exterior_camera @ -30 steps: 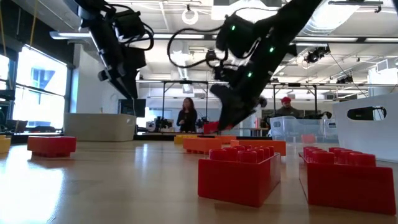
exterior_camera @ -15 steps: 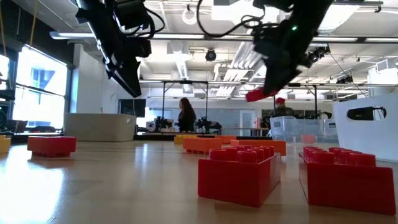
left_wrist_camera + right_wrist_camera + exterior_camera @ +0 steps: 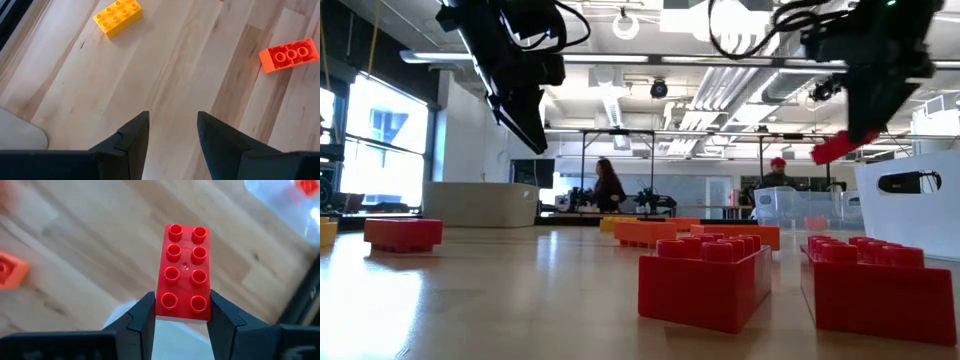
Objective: Sort & place blocks by color
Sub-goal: Put the red block into the white bin, then put the yellow block into the gray bin
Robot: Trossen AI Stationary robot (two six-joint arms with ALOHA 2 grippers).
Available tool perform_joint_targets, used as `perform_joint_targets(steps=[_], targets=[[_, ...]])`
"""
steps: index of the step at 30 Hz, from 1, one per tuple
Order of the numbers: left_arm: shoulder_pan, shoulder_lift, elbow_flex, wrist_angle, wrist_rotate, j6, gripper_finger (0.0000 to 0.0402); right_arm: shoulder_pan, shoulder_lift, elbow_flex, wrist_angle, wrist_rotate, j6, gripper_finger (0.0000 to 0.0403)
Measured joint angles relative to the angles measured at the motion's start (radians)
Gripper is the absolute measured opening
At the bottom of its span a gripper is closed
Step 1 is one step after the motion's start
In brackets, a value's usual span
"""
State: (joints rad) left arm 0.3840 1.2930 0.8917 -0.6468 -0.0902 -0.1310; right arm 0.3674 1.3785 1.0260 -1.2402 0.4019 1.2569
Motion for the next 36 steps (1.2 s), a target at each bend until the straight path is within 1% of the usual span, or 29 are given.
perform_joint_targets(steps=[3, 5, 10, 16, 20, 25, 32, 36], targets=[[0.0, 0.0, 0.0, 0.0, 0.0, 0.0, 0.0154, 0.074, 0.0, 0.0, -0.061, -0.003, 0.133, 0.0114], [0.0, 0.0, 0.0, 0.0, -0.001, 0.0, 0.0154, 0.12, 0.0, 0.0, -0.087, -0.037, 0.2, 0.0114], [0.0, 0.0, 0.0, 0.0, -0.003, 0.0, 0.0154, 0.22, 0.0, 0.0, -0.069, -0.17, 0.232, 0.0114], [0.0, 0.0, 0.0, 0.0, -0.003, -0.013, 0.0154, 0.287, 0.0, 0.0, -0.051, -0.245, 0.293, 0.0114], [0.0, 0.0, 0.0, 0.0, -0.003, -0.023, 0.0154, 0.295, 0.0, -0.023, 0.021, -0.281, 0.296, 0.0117], [0.0, 0.0, 0.0, 0.0, -0.003, -0.023, 0.0154, 0.276, 0.0, -0.081, 0.102, -0.305, 0.29, 0.015], [-0.004, 0.0, 0.0, -0.023, 0.001, -0.024, 0.0154, 0.248, 0.0, -0.118, 0.12, -0.297, 0.29, 0.0174], [-0.022, 0.0, 0.0, -0.066, 0.002, -0.024, 0.0154, 0.239, 0.0, -0.118, 0.117, -0.255, 0.263, 0.0183]])
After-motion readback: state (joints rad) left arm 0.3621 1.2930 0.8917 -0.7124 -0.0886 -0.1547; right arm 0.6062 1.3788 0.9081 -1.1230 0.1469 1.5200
